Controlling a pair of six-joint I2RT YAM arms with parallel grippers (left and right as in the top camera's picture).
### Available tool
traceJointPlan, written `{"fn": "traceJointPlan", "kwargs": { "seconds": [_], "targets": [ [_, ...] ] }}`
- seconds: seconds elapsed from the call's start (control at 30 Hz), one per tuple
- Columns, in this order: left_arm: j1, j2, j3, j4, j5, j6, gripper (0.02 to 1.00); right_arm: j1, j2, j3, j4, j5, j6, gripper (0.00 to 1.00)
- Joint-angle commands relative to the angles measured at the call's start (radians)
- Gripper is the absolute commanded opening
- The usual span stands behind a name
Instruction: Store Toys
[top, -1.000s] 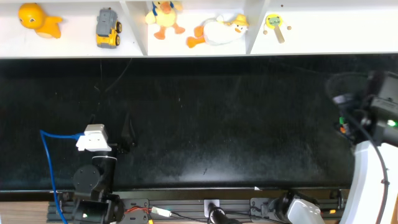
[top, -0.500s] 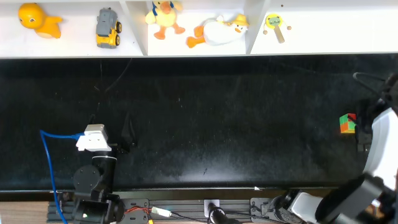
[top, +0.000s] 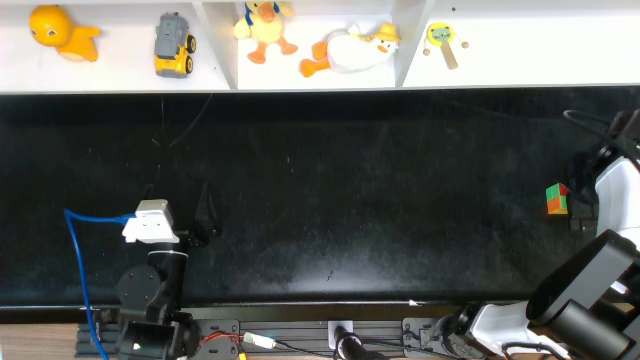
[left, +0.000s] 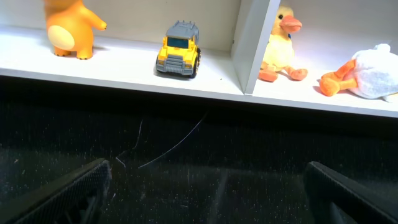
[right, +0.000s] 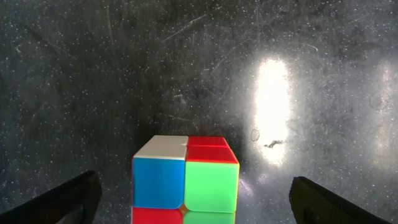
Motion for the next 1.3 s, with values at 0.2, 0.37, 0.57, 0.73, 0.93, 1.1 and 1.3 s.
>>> {"fn": "traceJointPlan", "kwargs": {
  "seconds": [0.2,0.37,0.57,0.73,0.93,1.1,1.3],
  "targets": [
    [0.005,-0.01,-0.005,0.003,0.01,0.018,0.996,-0.004,0.054,-0.022,0.017,-0.024,-0.043,0.993],
    [0.005,-0.01,-0.005,0.003,0.01,0.018,0.998,-0.004,0.064,-0.022,0.034,-0.031,-0.085,0.904],
    [0.005,-0.01,-0.005,0.003,0.01,0.018,0.998,-0.003,0.065,-0.054,0.065,-0.031,-0.085,0.869],
    [0.005,-0.01,-0.005,0.003,0.01,0.018,0.998,-0.003,0.07,-0.059,0.079,-0.027,-0.101,0.812],
    [0.005,-0.01,-0.005,0.003,0.01,0.018,0.998,-0.003,0.081,-0.068,0.092,-0.023,-0.101,0.735],
    [0.005,-0.01,-0.005,0.003,0.01,0.018,0.998,-0.003,0.081,-0.068,0.093,-0.023,-0.105,0.667],
    [0.005,-0.01,-0.005,0.003,0.01,0.018,0.998,-0.003,0.081,-0.068,0.092,-0.025,-0.108,0.59]
  ]
}}
